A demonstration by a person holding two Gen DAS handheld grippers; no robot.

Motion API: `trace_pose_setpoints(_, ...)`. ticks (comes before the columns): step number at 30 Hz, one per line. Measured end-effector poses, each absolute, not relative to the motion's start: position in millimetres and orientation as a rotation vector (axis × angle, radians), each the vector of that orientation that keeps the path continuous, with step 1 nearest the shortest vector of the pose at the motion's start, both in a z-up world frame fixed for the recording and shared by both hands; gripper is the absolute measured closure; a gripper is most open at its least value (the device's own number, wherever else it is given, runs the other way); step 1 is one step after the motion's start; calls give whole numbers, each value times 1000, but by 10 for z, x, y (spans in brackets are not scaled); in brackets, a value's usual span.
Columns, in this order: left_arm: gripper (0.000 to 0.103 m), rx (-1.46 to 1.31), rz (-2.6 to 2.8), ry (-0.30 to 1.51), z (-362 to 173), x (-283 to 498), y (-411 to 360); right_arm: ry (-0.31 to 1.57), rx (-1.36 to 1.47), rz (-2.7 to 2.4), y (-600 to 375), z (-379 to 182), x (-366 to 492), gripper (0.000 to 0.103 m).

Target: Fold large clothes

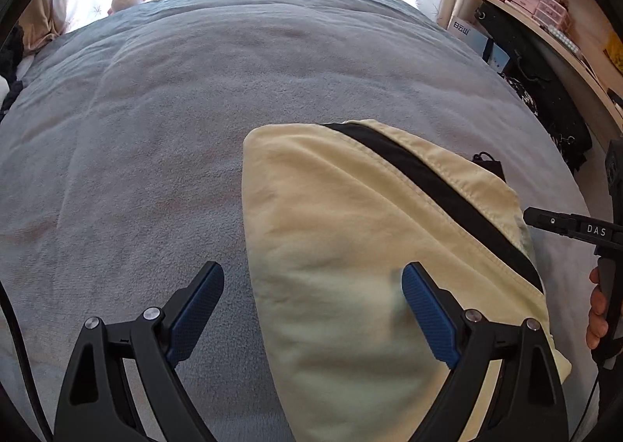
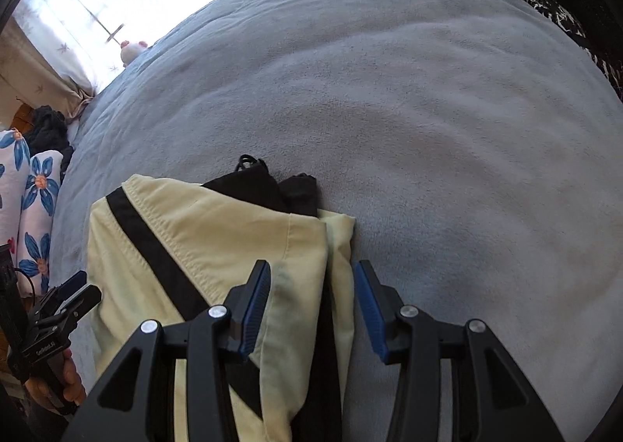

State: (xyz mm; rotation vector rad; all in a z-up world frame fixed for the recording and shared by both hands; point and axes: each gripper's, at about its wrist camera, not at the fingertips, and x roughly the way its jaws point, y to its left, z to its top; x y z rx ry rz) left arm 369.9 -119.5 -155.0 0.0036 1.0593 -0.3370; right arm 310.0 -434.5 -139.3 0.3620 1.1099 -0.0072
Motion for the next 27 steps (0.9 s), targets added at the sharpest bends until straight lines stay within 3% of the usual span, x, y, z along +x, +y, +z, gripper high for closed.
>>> trace_pose_setpoints(9, 11, 32, -344, 1009, -931, 3294, -1144, 1016, 378, 62, -4203, -752, 2609, 30)
trace_pose_setpoints(14, 11, 43, -338, 1022, -721, 3076, -1120, 1022, 390, 108, -4149, -528, 2383, 22)
trace_pose_setpoints(18, 11, 49, -362, 1028, -632, 2864, -1121, 1028, 399, 148, -4106, -454, 2226, 4)
trace_pose_setpoints(27, 10, 77, -393, 1042, -732, 2536, -1210, 1044, 271, 208, -3953, -529, 1994, 0)
